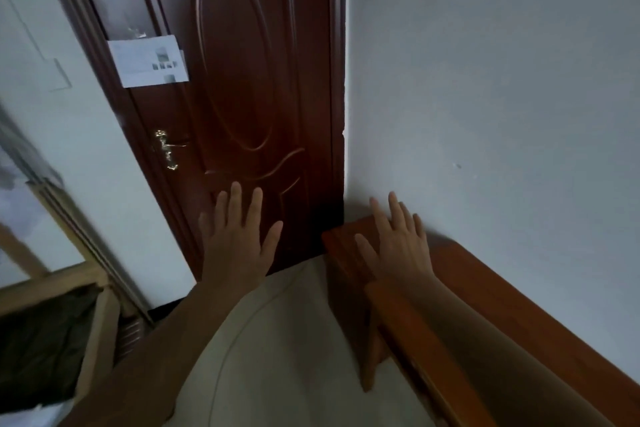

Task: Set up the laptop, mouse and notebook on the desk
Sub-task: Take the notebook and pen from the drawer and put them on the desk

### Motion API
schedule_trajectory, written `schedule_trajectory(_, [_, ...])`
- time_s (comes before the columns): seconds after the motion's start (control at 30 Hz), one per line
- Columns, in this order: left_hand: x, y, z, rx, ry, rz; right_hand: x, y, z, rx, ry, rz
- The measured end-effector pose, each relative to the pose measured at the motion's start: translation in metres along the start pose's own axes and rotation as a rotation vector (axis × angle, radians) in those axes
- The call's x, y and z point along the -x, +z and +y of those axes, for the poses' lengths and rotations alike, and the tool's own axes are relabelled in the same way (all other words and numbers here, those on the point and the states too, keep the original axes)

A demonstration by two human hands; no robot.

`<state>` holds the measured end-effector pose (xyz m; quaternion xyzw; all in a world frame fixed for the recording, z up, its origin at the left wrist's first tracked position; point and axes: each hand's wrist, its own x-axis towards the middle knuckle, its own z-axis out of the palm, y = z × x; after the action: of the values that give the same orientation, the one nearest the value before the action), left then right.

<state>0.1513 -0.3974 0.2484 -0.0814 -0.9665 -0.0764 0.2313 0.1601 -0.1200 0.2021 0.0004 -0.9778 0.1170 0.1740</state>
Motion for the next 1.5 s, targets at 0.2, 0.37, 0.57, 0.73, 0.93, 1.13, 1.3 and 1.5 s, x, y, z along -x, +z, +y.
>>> schedule_trajectory(0.2, [-0.114,0.081,-0.011,0.051,0.064,-0.12,-0.097,0.044,0.023,0.023,0.118,0.023])
schedule_trajectory(0.37, [-0.214,0.154,-0.014,0.049,0.115,-0.144,-0.195,0.096,0.047,0.034,0.181,0.027])
schedule_trajectory(0.57, [-0.356,0.203,-0.019,0.001,0.235,-0.145,-0.32,0.127,0.062,0.005,0.254,0.009])
schedule_trajectory(0.73, [-0.451,0.244,-0.019,0.057,0.264,-0.15,-0.399,0.137,0.071,0.057,0.314,0.023])
schedule_trajectory(0.93, [-0.543,0.326,-0.002,0.136,0.44,-0.242,-0.454,0.171,0.09,0.15,0.432,0.072])
schedule_trajectory(1.13, [-0.593,0.419,0.026,0.258,0.763,-0.37,-0.449,0.237,0.091,0.129,0.84,0.112])
schedule_trajectory(1.3, [-0.569,0.478,0.031,0.337,0.935,-0.57,-0.403,0.305,0.06,0.113,1.151,-0.041])
schedule_trajectory(1.5, [-0.489,0.552,0.009,0.314,0.963,-0.797,-0.332,0.377,0.029,0.041,1.378,-0.124])
